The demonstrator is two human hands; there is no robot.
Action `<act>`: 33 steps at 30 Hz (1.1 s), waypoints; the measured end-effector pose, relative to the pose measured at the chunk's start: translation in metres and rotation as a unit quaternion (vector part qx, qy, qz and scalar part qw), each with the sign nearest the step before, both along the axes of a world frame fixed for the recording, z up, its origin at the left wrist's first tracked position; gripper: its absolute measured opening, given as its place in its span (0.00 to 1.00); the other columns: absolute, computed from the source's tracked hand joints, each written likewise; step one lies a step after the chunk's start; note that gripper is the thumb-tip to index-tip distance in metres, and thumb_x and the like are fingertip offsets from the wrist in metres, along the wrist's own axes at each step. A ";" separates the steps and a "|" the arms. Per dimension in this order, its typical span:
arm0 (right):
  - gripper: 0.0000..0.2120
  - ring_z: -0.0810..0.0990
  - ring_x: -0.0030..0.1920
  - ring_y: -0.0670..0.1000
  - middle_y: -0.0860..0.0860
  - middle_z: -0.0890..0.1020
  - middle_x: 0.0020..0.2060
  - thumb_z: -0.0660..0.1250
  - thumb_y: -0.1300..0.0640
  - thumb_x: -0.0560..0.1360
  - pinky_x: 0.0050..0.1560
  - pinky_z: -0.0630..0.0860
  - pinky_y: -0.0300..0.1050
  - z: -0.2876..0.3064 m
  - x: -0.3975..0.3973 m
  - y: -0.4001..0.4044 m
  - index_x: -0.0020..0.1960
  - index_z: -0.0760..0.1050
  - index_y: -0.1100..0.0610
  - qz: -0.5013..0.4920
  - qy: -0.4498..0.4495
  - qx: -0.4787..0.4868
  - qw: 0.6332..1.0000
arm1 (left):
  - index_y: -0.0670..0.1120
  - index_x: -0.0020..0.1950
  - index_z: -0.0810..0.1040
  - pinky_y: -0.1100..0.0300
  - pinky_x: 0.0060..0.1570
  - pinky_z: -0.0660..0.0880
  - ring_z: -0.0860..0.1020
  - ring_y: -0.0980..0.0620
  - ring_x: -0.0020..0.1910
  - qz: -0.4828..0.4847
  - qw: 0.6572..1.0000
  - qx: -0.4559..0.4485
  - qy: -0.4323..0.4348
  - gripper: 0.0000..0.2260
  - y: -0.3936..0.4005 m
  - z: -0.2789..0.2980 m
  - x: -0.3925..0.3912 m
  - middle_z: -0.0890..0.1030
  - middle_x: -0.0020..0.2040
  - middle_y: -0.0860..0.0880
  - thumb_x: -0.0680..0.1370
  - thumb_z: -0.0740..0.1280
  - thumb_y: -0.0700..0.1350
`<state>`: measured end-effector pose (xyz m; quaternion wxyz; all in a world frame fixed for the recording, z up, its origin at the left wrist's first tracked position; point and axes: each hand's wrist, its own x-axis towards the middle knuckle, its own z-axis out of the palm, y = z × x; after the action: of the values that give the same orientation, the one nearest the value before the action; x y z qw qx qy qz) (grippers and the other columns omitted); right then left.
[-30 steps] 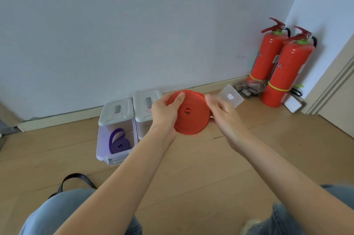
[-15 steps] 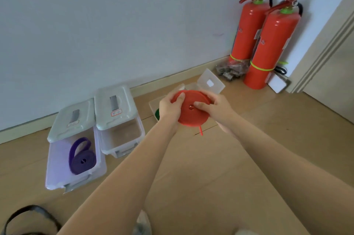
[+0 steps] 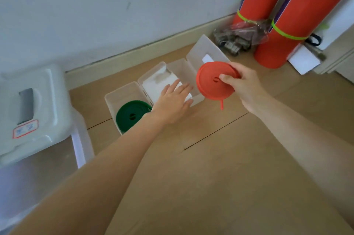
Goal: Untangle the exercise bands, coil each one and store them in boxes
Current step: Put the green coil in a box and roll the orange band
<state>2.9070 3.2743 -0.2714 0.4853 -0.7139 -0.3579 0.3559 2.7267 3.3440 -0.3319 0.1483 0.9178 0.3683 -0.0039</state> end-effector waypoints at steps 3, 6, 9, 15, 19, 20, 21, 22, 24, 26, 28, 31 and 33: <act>0.21 0.75 0.58 0.55 0.55 0.77 0.58 0.68 0.63 0.73 0.61 0.72 0.50 -0.012 0.000 0.010 0.65 0.72 0.56 0.012 -0.122 -0.019 0.992 | 0.47 0.73 0.61 0.50 0.73 0.45 0.52 0.47 0.75 -0.023 0.996 0.058 0.062 0.20 0.015 -0.008 0.010 0.62 0.74 0.49 0.82 0.51 0.51; 0.22 0.74 0.61 0.56 0.56 0.77 0.60 0.69 0.60 0.73 0.63 0.69 0.51 -0.018 -0.002 0.019 0.67 0.71 0.54 0.040 -0.218 -0.047 0.974 | 0.40 0.60 0.76 0.47 0.67 0.64 0.71 0.40 0.65 -0.048 0.985 0.168 -0.009 0.13 0.008 -0.001 -0.003 0.77 0.60 0.41 0.78 0.62 0.44; 0.22 0.73 0.61 0.55 0.55 0.77 0.60 0.69 0.59 0.73 0.63 0.68 0.46 -0.020 -0.009 0.027 0.67 0.71 0.55 0.035 -0.230 -0.035 0.972 | 0.37 0.49 0.79 0.45 0.65 0.68 0.78 0.40 0.52 -0.052 0.970 0.218 -0.093 0.08 0.006 0.010 -0.022 0.80 0.48 0.39 0.75 0.63 0.39; 0.19 0.74 0.57 0.51 0.50 0.78 0.56 0.68 0.61 0.74 0.55 0.68 0.41 -0.027 -0.031 0.049 0.65 0.72 0.55 0.052 -0.178 -0.013 0.982 | 0.40 0.44 0.79 0.60 0.66 0.59 0.76 0.46 0.47 -0.091 0.987 0.095 -0.091 0.22 0.017 0.050 -0.078 0.79 0.43 0.44 0.74 0.47 0.48; 0.20 0.74 0.61 0.56 0.55 0.77 0.59 0.67 0.61 0.75 0.62 0.70 0.50 -0.038 -0.051 0.061 0.66 0.70 0.58 0.056 -0.183 -0.038 0.981 | 0.45 0.45 0.78 0.58 0.53 0.67 0.76 0.50 0.44 -0.061 0.992 0.103 0.047 0.24 0.035 0.052 -0.061 0.79 0.41 0.49 0.78 0.45 0.54; 0.20 0.74 0.61 0.57 0.56 0.77 0.60 0.66 0.61 0.76 0.62 0.70 0.50 -0.040 -0.052 0.062 0.67 0.69 0.58 0.057 -0.194 -0.053 0.978 | 0.45 0.47 0.79 0.59 0.53 0.62 0.76 0.49 0.46 -0.061 0.991 0.105 0.061 0.22 0.037 0.048 -0.054 0.80 0.41 0.49 0.79 0.47 0.53; 0.20 0.74 0.61 0.58 0.57 0.77 0.61 0.66 0.60 0.76 0.62 0.70 0.50 -0.041 -0.050 0.062 0.67 0.69 0.58 0.061 -0.197 -0.073 0.976 | 0.46 0.48 0.79 0.58 0.53 0.59 0.76 0.49 0.47 -0.061 0.990 0.108 0.060 0.21 0.038 0.045 -0.049 0.80 0.42 0.50 0.80 0.47 0.52; 0.20 0.74 0.61 0.58 0.57 0.77 0.61 0.66 0.60 0.76 0.61 0.70 0.50 -0.043 -0.046 0.061 0.67 0.69 0.58 0.064 -0.193 -0.097 0.974 | 0.46 0.49 0.79 0.57 0.54 0.57 0.76 0.49 0.48 -0.064 0.990 0.113 0.055 0.21 0.038 0.043 -0.044 0.80 0.43 0.49 0.80 0.47 0.52; 0.21 0.76 0.60 0.58 0.57 0.77 0.61 0.67 0.60 0.75 0.60 0.73 0.50 -0.044 -0.035 0.054 0.67 0.70 0.59 0.072 -0.159 -0.147 0.974 | 0.47 0.49 0.79 0.56 0.58 0.54 0.74 0.51 0.52 -0.070 0.989 0.117 0.057 0.22 0.038 0.038 -0.035 0.81 0.45 0.50 0.80 0.47 0.52; 0.19 0.77 0.56 0.55 0.58 0.78 0.60 0.67 0.61 0.75 0.54 0.75 0.46 -0.042 -0.022 0.043 0.65 0.72 0.60 0.086 -0.119 -0.171 0.974 | 0.47 0.48 0.80 0.55 0.63 0.52 0.72 0.51 0.58 -0.082 0.987 0.117 0.074 0.23 0.037 0.034 -0.026 0.81 0.49 0.51 0.80 0.46 0.52; 0.17 0.77 0.54 0.53 0.57 0.78 0.61 0.67 0.62 0.74 0.49 0.74 0.41 -0.039 -0.013 0.030 0.63 0.73 0.59 0.105 -0.109 -0.186 0.971 | 0.46 0.48 0.81 0.54 0.66 0.51 0.70 0.52 0.61 -0.087 0.985 0.118 0.096 0.23 0.038 0.034 -0.016 0.81 0.51 0.51 0.80 0.47 0.51; 0.15 0.77 0.53 0.53 0.56 0.79 0.57 0.68 0.64 0.74 0.49 0.72 0.42 -0.037 0.000 0.018 0.60 0.75 0.58 0.080 -0.083 -0.196 0.974 | 0.48 0.39 0.83 0.56 0.67 0.62 0.77 0.54 0.52 -0.088 0.960 0.245 0.101 0.13 0.026 0.039 -0.001 0.83 0.40 0.54 0.76 0.62 0.51; 0.17 0.76 0.52 0.52 0.57 0.79 0.57 0.68 0.65 0.74 0.49 0.70 0.42 -0.036 0.006 0.015 0.62 0.74 0.60 0.055 -0.064 -0.204 0.975 | 0.52 0.27 0.81 0.60 0.56 0.75 0.79 0.58 0.35 -0.094 0.938 0.312 0.121 0.05 0.013 0.044 0.008 0.78 0.26 0.57 0.60 0.74 0.49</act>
<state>2.9126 3.2895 -0.3070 0.2857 -0.7985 -0.3464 0.4010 2.7349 3.3567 -0.2879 -0.1921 0.9410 0.2782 -0.0136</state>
